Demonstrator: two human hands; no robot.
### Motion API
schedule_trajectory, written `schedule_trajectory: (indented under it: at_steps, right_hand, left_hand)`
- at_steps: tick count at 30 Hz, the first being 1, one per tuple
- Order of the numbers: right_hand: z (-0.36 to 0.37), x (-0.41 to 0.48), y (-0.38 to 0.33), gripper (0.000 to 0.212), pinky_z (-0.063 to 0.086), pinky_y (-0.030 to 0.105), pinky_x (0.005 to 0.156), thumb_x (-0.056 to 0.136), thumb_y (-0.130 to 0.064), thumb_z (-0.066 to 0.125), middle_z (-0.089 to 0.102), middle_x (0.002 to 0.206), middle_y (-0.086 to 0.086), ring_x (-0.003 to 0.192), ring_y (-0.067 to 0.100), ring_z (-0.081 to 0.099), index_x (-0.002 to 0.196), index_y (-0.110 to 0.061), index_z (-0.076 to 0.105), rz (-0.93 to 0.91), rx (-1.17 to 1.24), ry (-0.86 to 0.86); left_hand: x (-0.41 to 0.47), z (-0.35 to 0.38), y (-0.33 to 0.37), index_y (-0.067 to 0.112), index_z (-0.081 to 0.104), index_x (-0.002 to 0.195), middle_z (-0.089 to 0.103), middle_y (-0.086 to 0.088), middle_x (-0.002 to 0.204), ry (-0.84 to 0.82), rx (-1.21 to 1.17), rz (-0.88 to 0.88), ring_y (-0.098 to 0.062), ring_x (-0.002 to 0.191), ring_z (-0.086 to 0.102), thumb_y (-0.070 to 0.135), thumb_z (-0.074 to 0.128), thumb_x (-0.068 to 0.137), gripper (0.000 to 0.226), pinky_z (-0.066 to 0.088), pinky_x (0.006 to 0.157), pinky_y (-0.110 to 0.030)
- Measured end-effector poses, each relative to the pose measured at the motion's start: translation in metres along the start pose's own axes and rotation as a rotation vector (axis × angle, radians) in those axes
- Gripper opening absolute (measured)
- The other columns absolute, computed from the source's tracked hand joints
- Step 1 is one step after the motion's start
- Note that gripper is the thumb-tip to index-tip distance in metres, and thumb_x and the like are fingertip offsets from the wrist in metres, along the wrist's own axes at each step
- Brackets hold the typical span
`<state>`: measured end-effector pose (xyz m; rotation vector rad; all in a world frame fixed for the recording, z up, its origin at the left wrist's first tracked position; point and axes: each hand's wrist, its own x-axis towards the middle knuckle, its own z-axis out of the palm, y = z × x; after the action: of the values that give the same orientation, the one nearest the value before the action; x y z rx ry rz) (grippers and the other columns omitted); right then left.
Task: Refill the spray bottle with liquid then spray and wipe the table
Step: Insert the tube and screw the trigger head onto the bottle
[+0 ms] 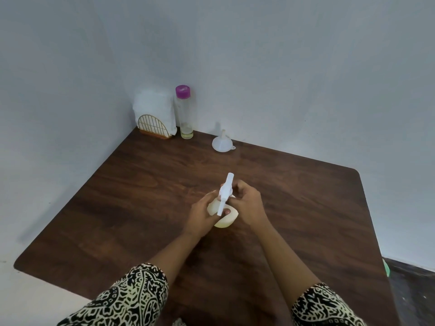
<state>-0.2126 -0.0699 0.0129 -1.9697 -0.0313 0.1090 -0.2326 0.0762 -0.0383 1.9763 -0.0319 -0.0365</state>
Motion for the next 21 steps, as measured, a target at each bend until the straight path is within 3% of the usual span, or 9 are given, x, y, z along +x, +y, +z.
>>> schedule_trajectory:
  at_steps: [3,6,8,10,12,14,16,19,21]
  right_hand:
    - [0.018,-0.008,-0.012,0.030,0.054,0.041,0.062,0.073,-0.026,0.075,0.062,0.076,-0.002,0.073,0.020,0.062,0.084,-0.013,0.050,0.031,-0.004,0.197]
    - [0.024,-0.010,-0.016,0.036,0.045,0.023,0.056,0.074,-0.029,0.072,0.058,0.083,-0.005,0.074,0.018,0.059,0.093,-0.015,0.044,0.064,0.060,0.197]
    - [0.018,-0.008,-0.006,0.051,0.047,0.018,0.073,0.074,-0.026,0.077,0.059,0.104,-0.011,0.093,0.009,0.059,0.114,-0.021,0.045,0.074,0.097,0.030]
    - [0.004,-0.004,0.004,0.056,0.047,0.026,0.095,0.081,-0.019,0.073,0.058,0.121,-0.017,0.112,0.005,0.056,0.128,-0.030,0.046,0.064,0.202,-0.211]
    - [-0.012,0.000,0.006,0.043,0.047,0.030,0.098,0.091,-0.008,0.061,0.061,0.120,-0.017,0.113,0.005,0.059,0.125,-0.031,0.052,0.042,0.332,-0.396]
    - [-0.022,0.006,0.002,0.038,0.049,0.026,0.094,0.093,-0.007,0.055,0.063,0.120,-0.013,0.112,0.007,0.060,0.128,-0.022,0.054,0.025,0.360,-0.450]
    - [-0.022,0.011,0.001,0.033,0.053,0.028,0.089,0.088,-0.007,0.063,0.068,0.114,-0.006,0.106,0.013,0.065,0.120,-0.015,0.061,0.027,0.345,-0.369]
    - [-0.005,0.007,0.002,0.026,0.056,0.035,0.081,0.075,-0.010,0.076,0.071,0.097,-0.003,0.092,0.015,0.068,0.098,-0.015,0.064,0.017,0.268,-0.109]
    - [0.011,-0.001,0.001,0.026,0.053,0.025,0.076,0.074,-0.012,0.076,0.067,0.088,-0.009,0.087,0.006,0.064,0.091,-0.018,0.057,0.005,0.201,0.050]
  left_hand:
    - [-0.001,0.001,0.004,0.022,0.066,0.111,0.065,0.021,0.104,0.022,-0.012,0.034,-0.005,0.101,0.062,0.022,0.077,0.078,0.035,0.048,0.085,-0.024]
    - [0.000,0.001,0.001,0.012,0.067,0.104,0.064,0.022,0.101,0.031,-0.022,0.039,-0.009,0.099,0.064,0.017,0.075,0.078,0.028,0.048,0.081,-0.019]
    - [0.001,-0.001,-0.002,0.013,0.067,0.108,0.066,0.017,0.105,0.017,-0.041,0.026,-0.012,0.105,0.064,0.019,0.074,0.077,0.033,0.048,0.082,-0.015]
    - [0.003,-0.003,-0.004,0.018,0.064,0.119,0.068,0.012,0.114,-0.025,-0.063,0.047,-0.009,0.109,0.063,0.034,0.073,0.074,0.049,0.049,0.089,-0.022]
    - [0.004,-0.004,-0.009,0.023,0.061,0.126,0.066,0.010,0.121,-0.072,-0.068,0.035,-0.008,0.112,0.061,0.042,0.075,0.072,0.059,0.050,0.093,-0.031]
    - [0.006,-0.005,-0.010,0.027,0.060,0.125,0.065,0.011,0.121,-0.094,-0.066,0.024,-0.007,0.111,0.061,0.044,0.076,0.071,0.059,0.051,0.093,-0.034]
    - [0.006,-0.006,-0.009,0.030,0.061,0.121,0.066,0.009,0.119,-0.103,-0.061,0.009,-0.009,0.109,0.062,0.050,0.074,0.070,0.057,0.053,0.090,-0.033]
    - [0.006,-0.006,-0.007,0.033,0.060,0.116,0.068,0.009,0.114,-0.088,-0.063,0.012,-0.010,0.107,0.063,0.046,0.077,0.072,0.049,0.053,0.088,-0.028]
    - [0.005,-0.005,-0.007,0.032,0.059,0.118,0.067,0.010,0.115,-0.084,-0.062,0.023,-0.008,0.107,0.063,0.037,0.077,0.077,0.046,0.052,0.089,-0.026]
